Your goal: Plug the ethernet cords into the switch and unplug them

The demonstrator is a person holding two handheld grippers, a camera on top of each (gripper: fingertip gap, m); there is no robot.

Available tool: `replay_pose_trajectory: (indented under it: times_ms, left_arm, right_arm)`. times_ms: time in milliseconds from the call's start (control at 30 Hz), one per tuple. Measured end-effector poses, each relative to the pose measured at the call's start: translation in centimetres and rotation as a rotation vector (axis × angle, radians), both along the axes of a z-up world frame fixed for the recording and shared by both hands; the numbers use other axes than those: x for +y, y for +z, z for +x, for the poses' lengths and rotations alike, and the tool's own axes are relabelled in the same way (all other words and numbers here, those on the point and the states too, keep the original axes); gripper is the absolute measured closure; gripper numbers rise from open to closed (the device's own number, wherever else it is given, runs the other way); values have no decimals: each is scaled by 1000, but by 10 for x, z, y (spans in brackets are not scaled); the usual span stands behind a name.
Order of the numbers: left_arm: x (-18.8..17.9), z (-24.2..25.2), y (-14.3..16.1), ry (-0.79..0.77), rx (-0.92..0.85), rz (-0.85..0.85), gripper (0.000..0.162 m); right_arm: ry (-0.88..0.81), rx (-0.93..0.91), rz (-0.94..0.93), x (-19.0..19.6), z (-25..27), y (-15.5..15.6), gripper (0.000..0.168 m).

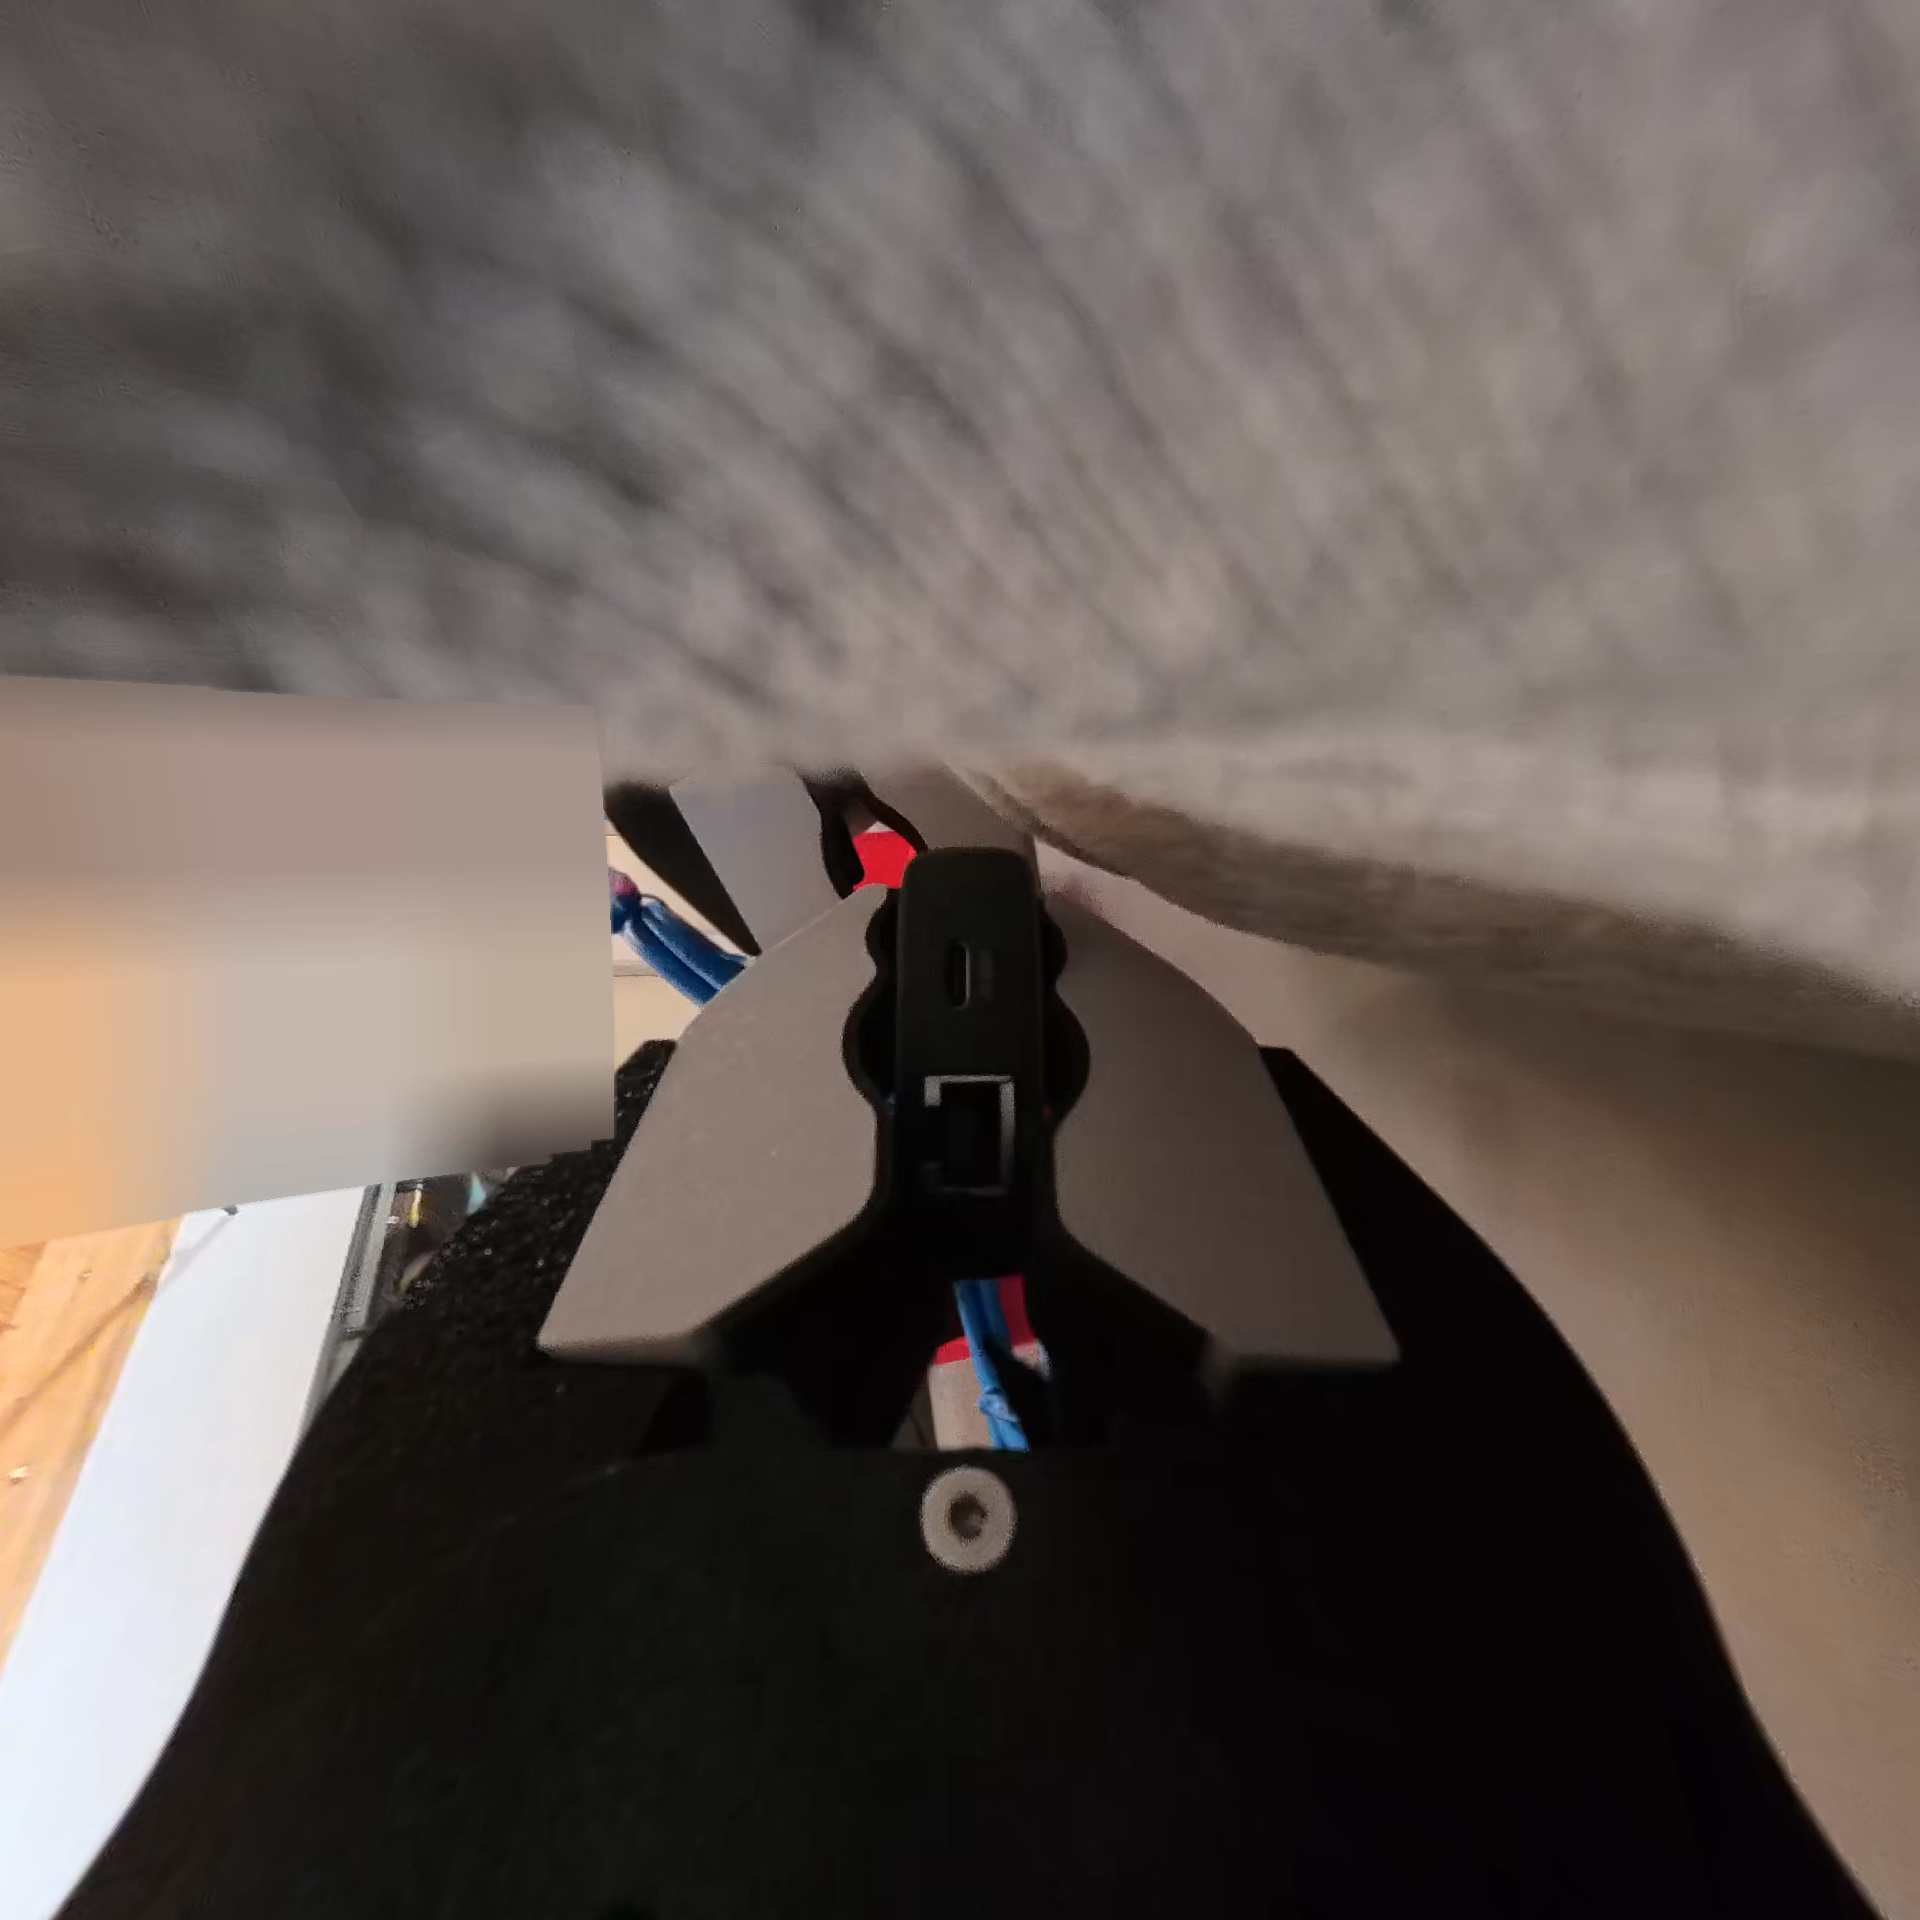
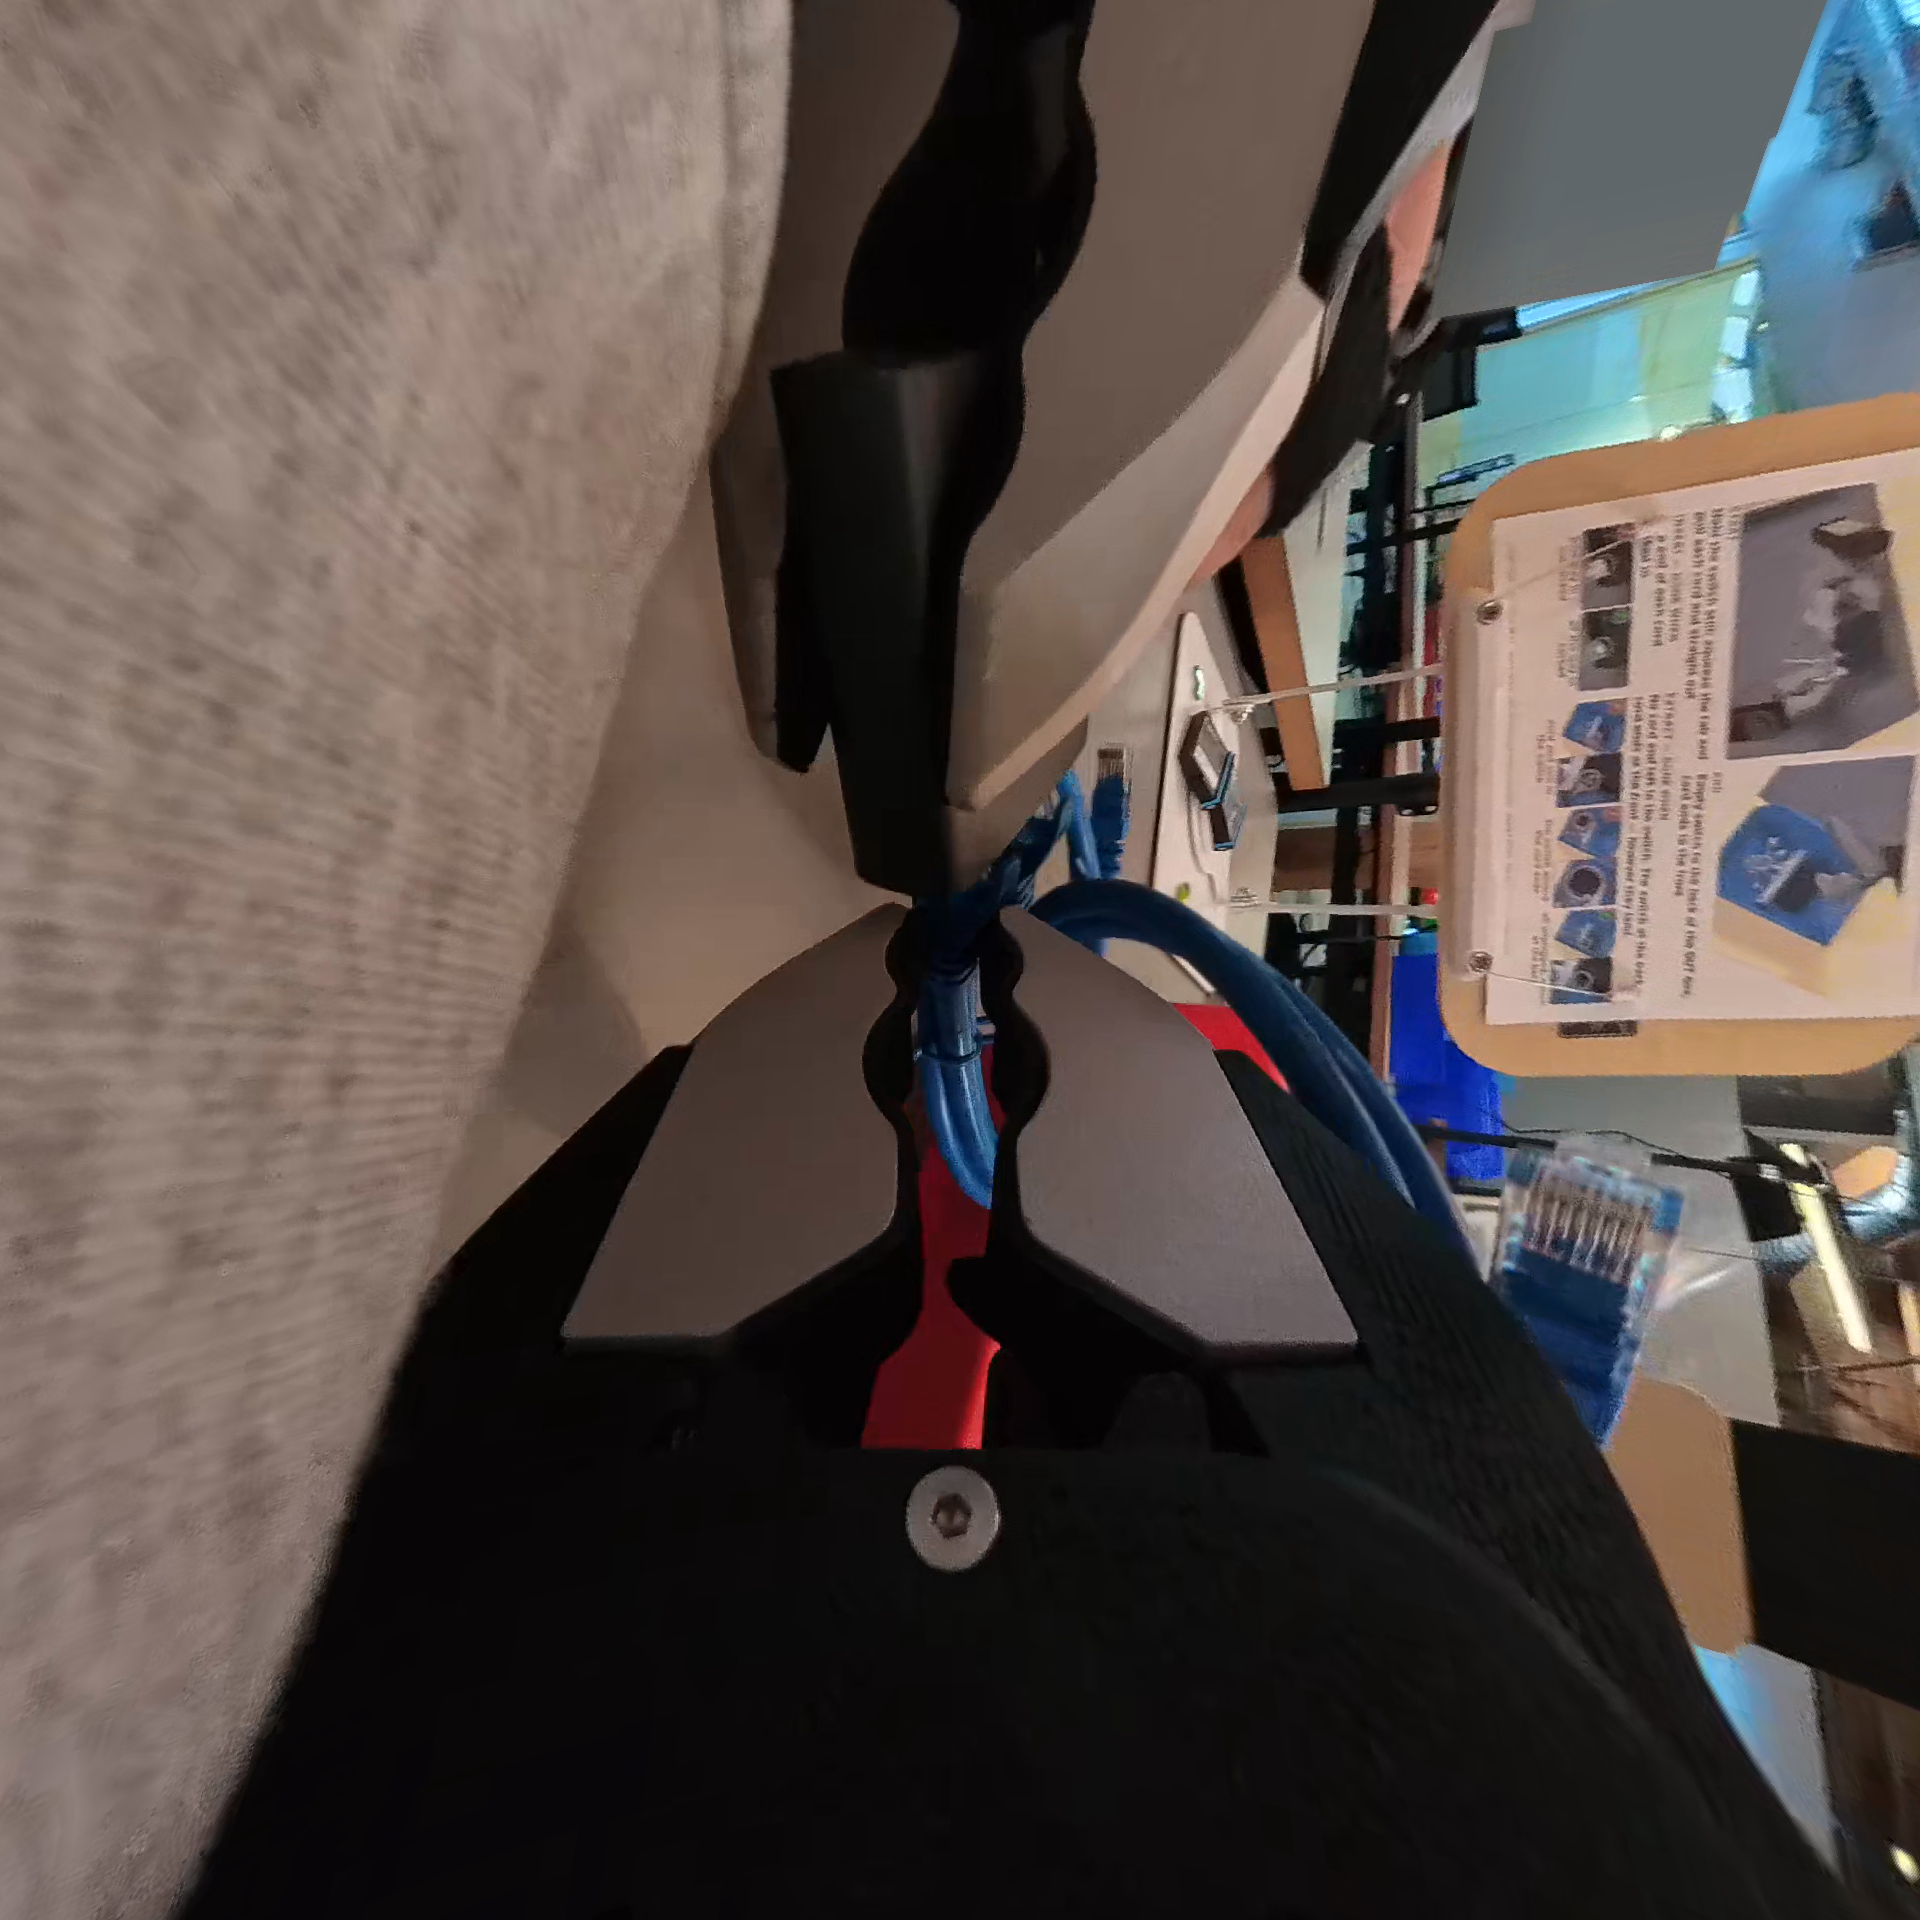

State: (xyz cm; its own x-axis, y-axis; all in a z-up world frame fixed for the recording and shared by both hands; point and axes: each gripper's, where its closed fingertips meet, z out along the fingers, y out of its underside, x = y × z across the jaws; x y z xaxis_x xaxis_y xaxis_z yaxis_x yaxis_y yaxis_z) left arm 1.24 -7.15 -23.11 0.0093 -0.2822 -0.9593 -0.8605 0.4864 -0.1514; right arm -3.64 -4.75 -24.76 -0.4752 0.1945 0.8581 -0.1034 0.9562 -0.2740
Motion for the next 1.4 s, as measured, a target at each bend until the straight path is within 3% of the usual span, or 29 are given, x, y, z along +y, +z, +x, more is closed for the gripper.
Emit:
replay_pose_trajectory:
  times_ms: [267, 433, 500, 667, 833, 900, 1033, 1133, 1233, 1400]
  left_arm:
    - [-3, -2, -6, 43, -97, -53, 141]
    - [-4, -19, 14, 114, -224, -12, 141]
    - [-9, -30, 28, 141, -358, -31, 140]
    - [-22, -65, 66, 147, -771, -103, 141]
    - [-22, -86, 77, 174, -936, -243, 141]
    - [-18, -86, 78, 209, -947, -326, 141]
    - [-13, -68, 77, 257, -832, -493, 140]
    - [-12, -62, 79, 289, -779, -508, 140]
    - [-14, -61, 86, 281, -834, -510, 140]
    - [-12, -64, 83, 314, -887, -501, 141]
  right_arm:
    - [22, -84, -127, -5, 2, -13, 158]
    - [-18, -69, -152, 7, -3, -11, 126]
    - [-46, -55, -170, 17, -3, -7, 119]
    - [-47, -13, -355, 22, 3, 26, 117]
    - [33, 39, -435, 1, -3, 74, 118]
    - [85, -9, -453, -18, -9, 86, 119]
    - [110, -122, -415, -37, -33, 81, 124]
    - [179, -176, -510, -48, -35, 85, 130]
    - [222, -208, -591, -53, -34, 91, 131]
    - [166, -310, -603, -46, -35, 81, 136]
